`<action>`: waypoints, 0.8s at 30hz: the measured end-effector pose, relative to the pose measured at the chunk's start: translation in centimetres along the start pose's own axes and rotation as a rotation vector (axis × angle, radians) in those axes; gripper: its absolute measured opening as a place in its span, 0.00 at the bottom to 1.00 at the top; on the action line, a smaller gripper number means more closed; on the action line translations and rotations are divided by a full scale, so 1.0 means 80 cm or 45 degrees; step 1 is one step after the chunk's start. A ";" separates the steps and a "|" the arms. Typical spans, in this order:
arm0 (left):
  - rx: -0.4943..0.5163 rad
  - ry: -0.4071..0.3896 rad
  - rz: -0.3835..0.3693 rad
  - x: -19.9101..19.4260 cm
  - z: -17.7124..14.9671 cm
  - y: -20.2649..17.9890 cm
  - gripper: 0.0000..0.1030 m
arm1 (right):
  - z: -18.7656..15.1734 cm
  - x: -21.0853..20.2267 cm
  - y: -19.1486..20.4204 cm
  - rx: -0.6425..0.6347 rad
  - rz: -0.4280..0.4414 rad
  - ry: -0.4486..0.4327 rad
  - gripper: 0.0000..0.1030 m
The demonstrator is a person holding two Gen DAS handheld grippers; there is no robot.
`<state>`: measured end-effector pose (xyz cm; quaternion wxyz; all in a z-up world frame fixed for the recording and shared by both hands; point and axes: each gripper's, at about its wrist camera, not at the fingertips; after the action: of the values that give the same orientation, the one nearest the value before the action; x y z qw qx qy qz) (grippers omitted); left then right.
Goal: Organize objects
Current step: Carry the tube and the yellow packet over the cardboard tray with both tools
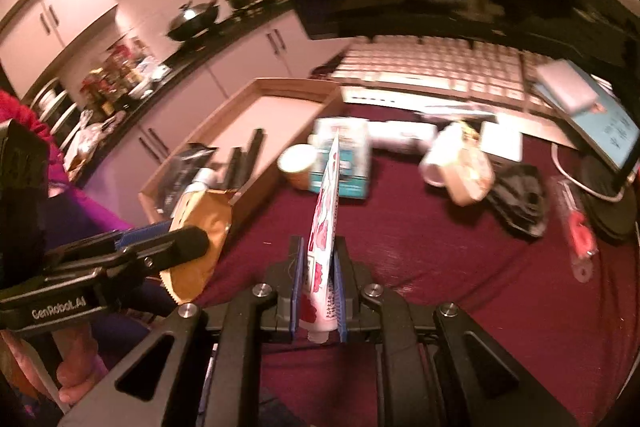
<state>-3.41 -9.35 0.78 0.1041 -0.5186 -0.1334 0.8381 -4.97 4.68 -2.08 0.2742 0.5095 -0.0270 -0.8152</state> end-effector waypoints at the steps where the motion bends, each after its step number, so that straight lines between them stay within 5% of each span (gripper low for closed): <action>1: -0.009 -0.008 0.002 -0.005 0.000 0.004 0.42 | 0.003 0.000 0.007 -0.011 0.011 0.000 0.12; 11: -0.083 -0.074 0.055 -0.042 0.014 0.036 0.42 | 0.027 -0.001 0.061 -0.117 0.073 -0.011 0.12; 24: -0.155 -0.066 0.079 -0.032 0.052 0.077 0.42 | 0.072 0.039 0.087 -0.160 0.115 0.047 0.12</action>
<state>-6.23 -16.44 2.67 0.0429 -0.5061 -0.1705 0.8444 -7.94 -4.07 0.34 0.3426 0.5045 0.0063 -0.7925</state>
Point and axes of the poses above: each gripper's, at about its wrist camera, not at the fingertips, and x roughly the way its jaws point, y to its left, z to its top, and after that the axes turned 11 degrees about y, right-handed
